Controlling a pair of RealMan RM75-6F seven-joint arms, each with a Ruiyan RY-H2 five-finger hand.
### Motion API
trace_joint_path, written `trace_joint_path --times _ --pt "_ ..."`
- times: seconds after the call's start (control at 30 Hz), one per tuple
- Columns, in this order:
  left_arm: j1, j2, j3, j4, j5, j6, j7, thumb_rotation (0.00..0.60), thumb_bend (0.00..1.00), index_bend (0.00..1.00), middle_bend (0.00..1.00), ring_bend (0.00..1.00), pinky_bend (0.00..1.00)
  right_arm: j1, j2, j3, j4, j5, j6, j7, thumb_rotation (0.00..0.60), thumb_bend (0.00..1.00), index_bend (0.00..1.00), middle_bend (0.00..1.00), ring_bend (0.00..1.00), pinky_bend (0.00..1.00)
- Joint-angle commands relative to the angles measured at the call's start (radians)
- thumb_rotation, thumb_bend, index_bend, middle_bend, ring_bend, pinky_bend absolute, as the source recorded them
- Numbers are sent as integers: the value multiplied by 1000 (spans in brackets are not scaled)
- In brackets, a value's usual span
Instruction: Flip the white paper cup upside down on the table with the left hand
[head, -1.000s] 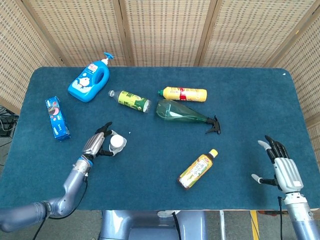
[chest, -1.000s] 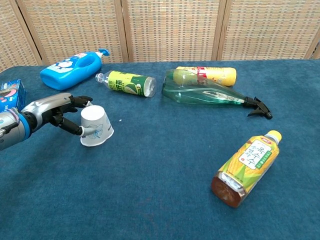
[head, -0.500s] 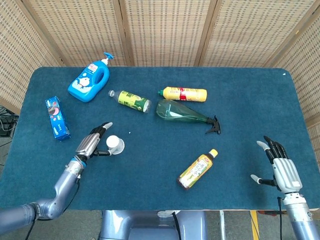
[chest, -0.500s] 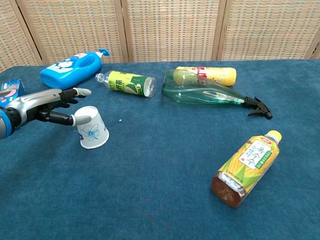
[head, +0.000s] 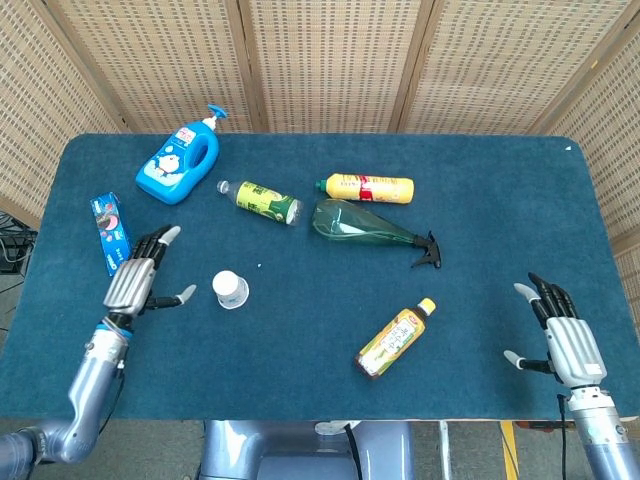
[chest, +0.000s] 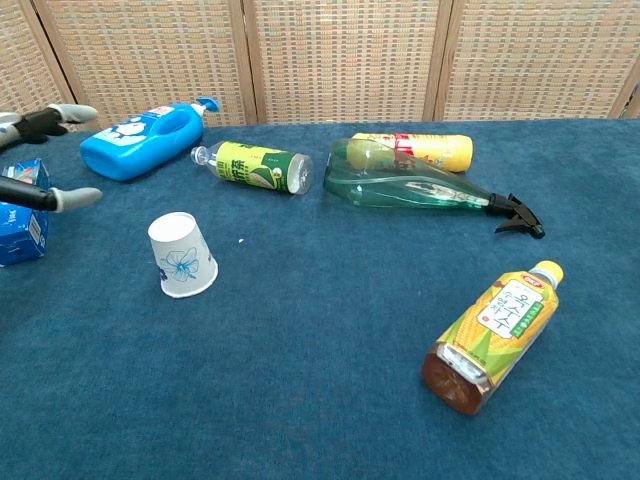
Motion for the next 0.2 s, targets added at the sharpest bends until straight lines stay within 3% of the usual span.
trace_joint_path --times 0.03,0.2 --pt "94 70 57 -56 50 133 157 507 276 0 0 0 0 0 -2 0 -2 2 2 -22 600 99 0 0 0 0" --pt "178 130 127 -115 53 216 305 514 276 0 0 0 0 0 -9 -4 -9 0 2 -64 600 99 0 0 0 0"
